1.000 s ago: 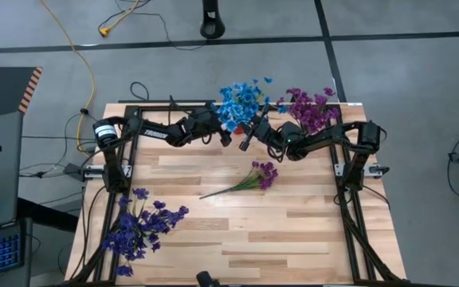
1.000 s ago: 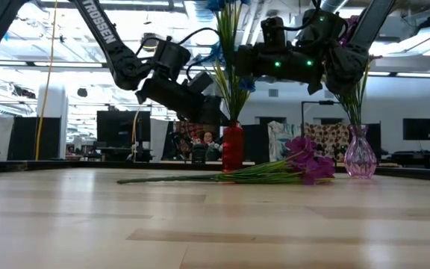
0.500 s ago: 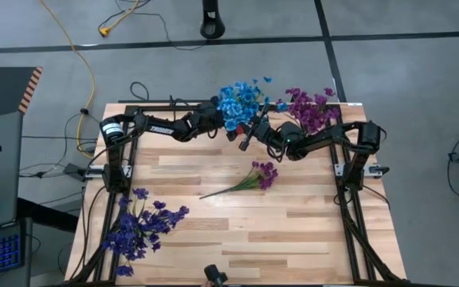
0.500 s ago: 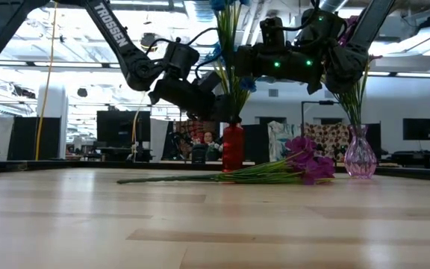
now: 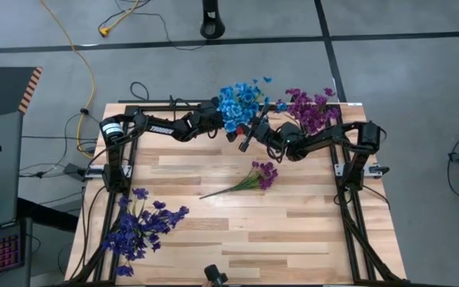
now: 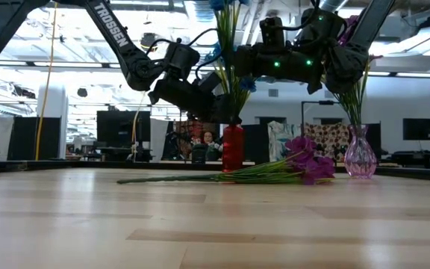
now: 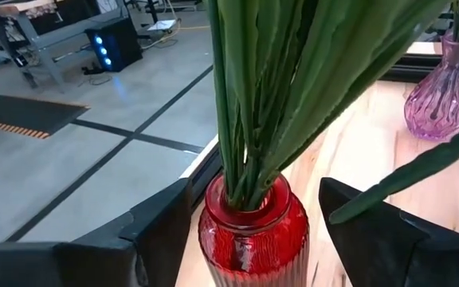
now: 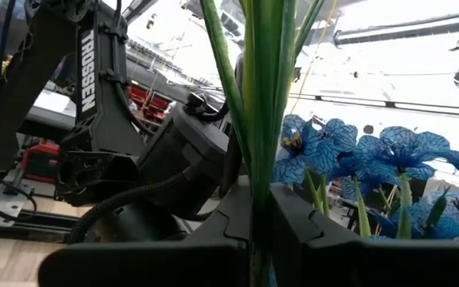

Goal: Sort flowers into vase by color
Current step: Put the blue flowers into the red vase

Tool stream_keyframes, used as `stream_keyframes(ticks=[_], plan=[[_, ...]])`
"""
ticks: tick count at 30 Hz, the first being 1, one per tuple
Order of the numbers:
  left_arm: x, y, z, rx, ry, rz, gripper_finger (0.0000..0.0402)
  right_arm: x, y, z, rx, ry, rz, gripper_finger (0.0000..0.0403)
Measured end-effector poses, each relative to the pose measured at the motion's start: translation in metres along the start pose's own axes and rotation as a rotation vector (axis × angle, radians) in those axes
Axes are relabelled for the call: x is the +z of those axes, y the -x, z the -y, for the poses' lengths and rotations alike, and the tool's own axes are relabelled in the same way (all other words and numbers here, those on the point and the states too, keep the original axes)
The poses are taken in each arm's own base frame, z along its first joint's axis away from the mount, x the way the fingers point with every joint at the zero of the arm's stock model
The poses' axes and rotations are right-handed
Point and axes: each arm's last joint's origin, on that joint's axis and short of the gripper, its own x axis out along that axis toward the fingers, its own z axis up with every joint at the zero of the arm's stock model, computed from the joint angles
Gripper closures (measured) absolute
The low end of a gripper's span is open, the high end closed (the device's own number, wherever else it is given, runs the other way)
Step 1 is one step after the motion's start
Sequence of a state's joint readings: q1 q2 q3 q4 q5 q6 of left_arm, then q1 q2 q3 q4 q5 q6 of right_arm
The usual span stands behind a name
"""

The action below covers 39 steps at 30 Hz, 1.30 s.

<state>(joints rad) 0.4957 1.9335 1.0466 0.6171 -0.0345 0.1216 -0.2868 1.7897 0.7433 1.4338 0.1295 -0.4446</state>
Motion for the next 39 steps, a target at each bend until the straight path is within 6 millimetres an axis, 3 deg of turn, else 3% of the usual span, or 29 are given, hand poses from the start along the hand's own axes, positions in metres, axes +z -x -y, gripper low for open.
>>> stream_keyframes(ticks=[15, 28, 39], plan=[[-0.0005, 0.0000, -0.0001, 0.000, 0.006, -0.005, 0.0162, 0.0011, 0.0002, -0.0017, 0.004, -0.005, 0.004, 0.0356], [-0.0005, 0.0001, -0.0002, 0.003, 0.006, -0.006, 0.0233, 0.0010, 0.0002, -0.0017, 0.004, -0.004, 0.004, 0.0356], [-0.0006, 0.0001, -0.0002, 0.005, 0.005, -0.007, 0.0246, 0.0009, 0.0002, -0.0016, 0.003, -0.002, 0.004, 0.0356]])
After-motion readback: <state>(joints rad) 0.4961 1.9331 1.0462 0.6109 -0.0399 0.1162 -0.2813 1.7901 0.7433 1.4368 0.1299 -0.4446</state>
